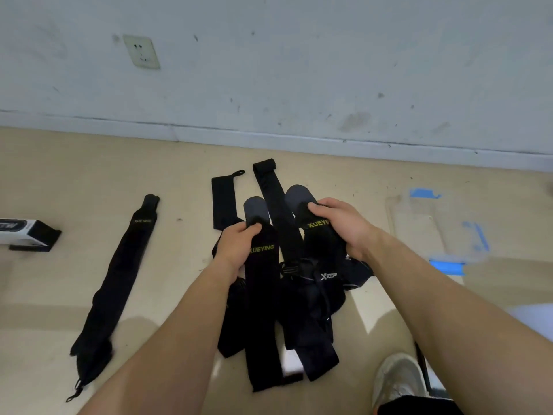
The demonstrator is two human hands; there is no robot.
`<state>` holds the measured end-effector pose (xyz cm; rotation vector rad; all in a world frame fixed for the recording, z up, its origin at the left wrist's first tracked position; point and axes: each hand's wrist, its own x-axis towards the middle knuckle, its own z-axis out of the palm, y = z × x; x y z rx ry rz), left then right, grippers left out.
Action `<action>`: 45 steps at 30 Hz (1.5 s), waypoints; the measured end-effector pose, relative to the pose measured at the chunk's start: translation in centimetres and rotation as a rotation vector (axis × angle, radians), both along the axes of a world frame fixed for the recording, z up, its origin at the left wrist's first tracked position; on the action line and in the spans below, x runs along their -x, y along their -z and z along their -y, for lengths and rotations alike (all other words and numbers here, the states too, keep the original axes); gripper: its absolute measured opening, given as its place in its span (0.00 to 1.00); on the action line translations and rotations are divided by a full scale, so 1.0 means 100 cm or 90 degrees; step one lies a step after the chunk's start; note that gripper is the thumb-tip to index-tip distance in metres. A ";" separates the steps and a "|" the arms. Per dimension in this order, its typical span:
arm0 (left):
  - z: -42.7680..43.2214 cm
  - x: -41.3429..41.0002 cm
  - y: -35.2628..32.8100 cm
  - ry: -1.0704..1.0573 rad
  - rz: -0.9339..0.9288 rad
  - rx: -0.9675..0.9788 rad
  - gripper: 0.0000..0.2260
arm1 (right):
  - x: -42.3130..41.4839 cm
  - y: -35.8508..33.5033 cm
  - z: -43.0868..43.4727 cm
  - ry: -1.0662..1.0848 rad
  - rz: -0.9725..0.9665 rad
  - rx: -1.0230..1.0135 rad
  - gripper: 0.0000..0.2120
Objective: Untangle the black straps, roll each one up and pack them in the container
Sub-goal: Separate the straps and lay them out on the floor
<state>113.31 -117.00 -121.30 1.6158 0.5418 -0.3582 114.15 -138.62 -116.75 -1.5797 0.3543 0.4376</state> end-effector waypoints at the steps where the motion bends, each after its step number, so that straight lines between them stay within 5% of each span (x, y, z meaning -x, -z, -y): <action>1: 0.000 0.001 -0.013 0.010 0.006 0.011 0.08 | 0.000 -0.013 -0.001 -0.007 0.013 0.005 0.07; 17: 0.008 0.025 -0.227 0.125 0.226 0.112 0.11 | 0.043 -0.222 0.004 -0.081 0.215 -0.071 0.09; 22: 0.011 0.044 -0.225 0.124 0.233 0.199 0.13 | 0.064 -0.211 -0.008 -0.063 0.263 -0.129 0.09; 27: 0.017 0.047 -0.216 0.134 0.224 0.281 0.15 | 0.058 -0.191 -0.020 -0.031 0.292 -0.024 0.06; 45: 0.015 0.025 -0.206 0.070 0.180 0.334 0.15 | 0.028 -0.174 -0.034 0.012 0.238 -0.038 0.08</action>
